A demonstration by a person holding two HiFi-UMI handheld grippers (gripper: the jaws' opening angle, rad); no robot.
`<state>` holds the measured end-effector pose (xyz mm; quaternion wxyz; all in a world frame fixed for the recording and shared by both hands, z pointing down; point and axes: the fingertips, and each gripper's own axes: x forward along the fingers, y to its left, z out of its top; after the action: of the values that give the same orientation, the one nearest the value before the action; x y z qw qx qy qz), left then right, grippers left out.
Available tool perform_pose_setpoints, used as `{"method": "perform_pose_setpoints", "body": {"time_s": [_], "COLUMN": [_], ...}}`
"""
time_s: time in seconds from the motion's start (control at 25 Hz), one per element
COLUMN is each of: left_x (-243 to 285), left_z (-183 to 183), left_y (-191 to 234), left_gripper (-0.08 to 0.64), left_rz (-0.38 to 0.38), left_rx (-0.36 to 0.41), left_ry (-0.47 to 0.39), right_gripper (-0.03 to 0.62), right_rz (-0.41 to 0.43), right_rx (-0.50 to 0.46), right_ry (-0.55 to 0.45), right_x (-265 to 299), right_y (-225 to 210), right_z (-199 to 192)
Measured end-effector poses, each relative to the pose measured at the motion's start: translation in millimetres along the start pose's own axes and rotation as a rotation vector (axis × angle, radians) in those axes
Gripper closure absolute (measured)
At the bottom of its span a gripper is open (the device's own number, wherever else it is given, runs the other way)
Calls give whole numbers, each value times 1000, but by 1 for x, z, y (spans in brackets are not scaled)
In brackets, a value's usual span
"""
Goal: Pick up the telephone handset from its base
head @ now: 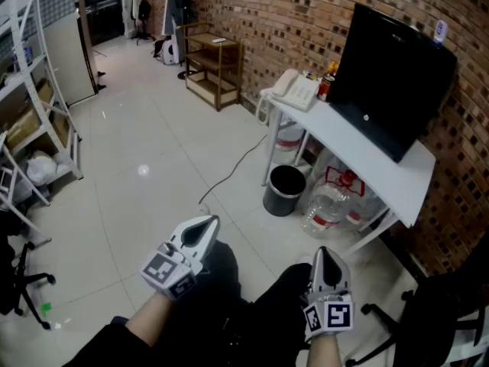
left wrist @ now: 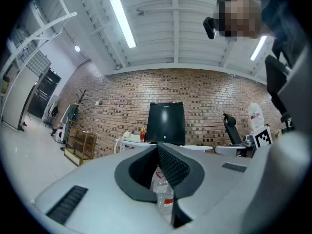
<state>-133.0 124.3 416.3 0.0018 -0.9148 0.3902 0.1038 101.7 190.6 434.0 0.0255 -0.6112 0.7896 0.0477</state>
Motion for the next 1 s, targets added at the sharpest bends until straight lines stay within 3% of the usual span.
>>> {"method": "perform_pose_setpoints", "body": {"time_s": [0.12, 0.32, 0.72, 1.0], "left_x": [4, 28, 99, 145], "left_z": [11, 23, -18, -20], "left_y": [7, 34, 59, 84], "left_gripper": [560, 560, 560, 560], "left_rz": [-18, -22, -16, -31], "left_rx": [-35, -2, -25, -9], "left_ry": [7, 3, 71, 79], "right_gripper": [582, 581, 581, 582], "right_rz": [11, 34, 35, 60], "right_rx": [-18, -44, 12, 8], "right_ry": [0, -28, -9, -22], "right_x": [3, 31, 116, 167], "right_y": [-2, -4, -28, -34], "right_z": [18, 34, 14, 17]}}
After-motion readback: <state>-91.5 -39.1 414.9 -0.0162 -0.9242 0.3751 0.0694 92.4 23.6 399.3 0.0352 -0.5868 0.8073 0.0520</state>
